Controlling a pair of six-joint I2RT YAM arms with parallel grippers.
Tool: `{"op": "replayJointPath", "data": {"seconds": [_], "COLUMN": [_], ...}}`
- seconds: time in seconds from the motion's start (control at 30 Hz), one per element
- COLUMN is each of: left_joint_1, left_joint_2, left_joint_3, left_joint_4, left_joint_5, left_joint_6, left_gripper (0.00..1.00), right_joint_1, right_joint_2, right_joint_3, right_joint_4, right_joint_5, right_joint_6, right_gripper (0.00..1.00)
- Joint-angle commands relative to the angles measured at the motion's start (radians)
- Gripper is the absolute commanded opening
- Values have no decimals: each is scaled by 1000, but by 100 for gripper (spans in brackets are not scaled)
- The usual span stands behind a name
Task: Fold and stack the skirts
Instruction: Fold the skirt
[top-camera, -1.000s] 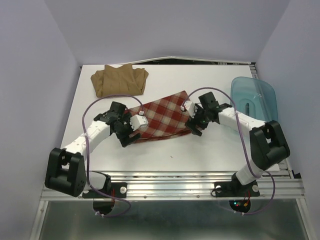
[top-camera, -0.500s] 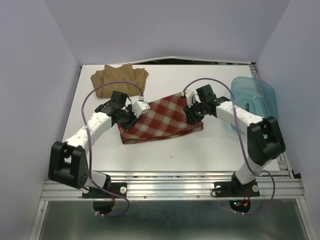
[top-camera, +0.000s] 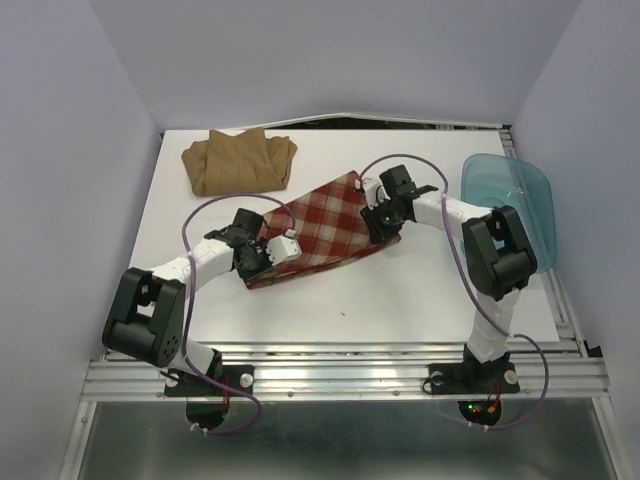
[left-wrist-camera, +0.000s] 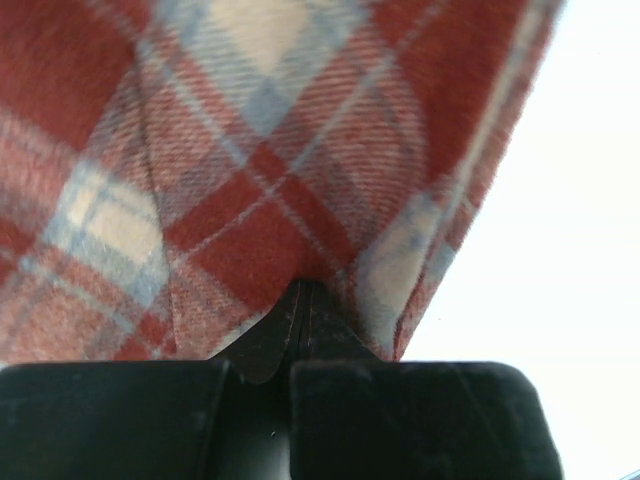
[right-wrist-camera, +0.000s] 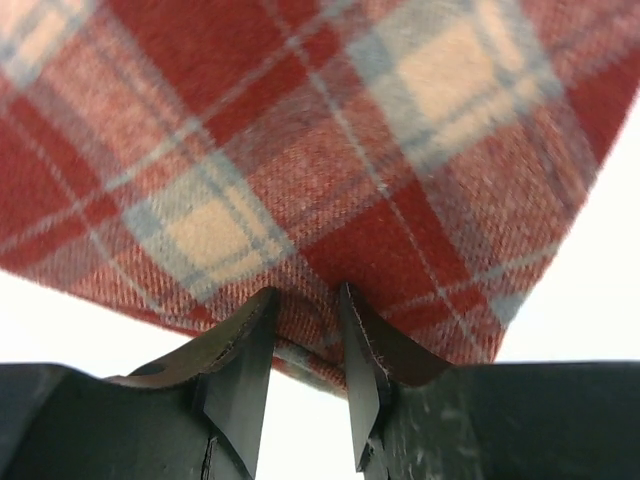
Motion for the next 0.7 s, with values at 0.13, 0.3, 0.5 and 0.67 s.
{"op": "replayJointPath", "data": {"seconds": [0.13,0.3,0.5,0.67], "left_joint_1": [-224,-389,-484,-484], "left_joint_2": [42,157,199,-11], "left_joint_3": [40,239,514,504], "left_joint_4": [-82,-105,-137,-108], "left_joint_5": [70,222,323,149], "left_joint_6": [-11,-146,-322,-308], "left_gripper": [0,2,44,65], "right_joint_1": [-38,-38,-38,-38], "right_joint_2": [281,343,225,102], "right_joint_3": [263,450,458,461], "right_joint_4": [5,9,9,-48], "right_joint_5": [190,196,184,-27], "right_joint_6": [-42,-42,-58,20], "right_gripper": [39,44,63,84]}}
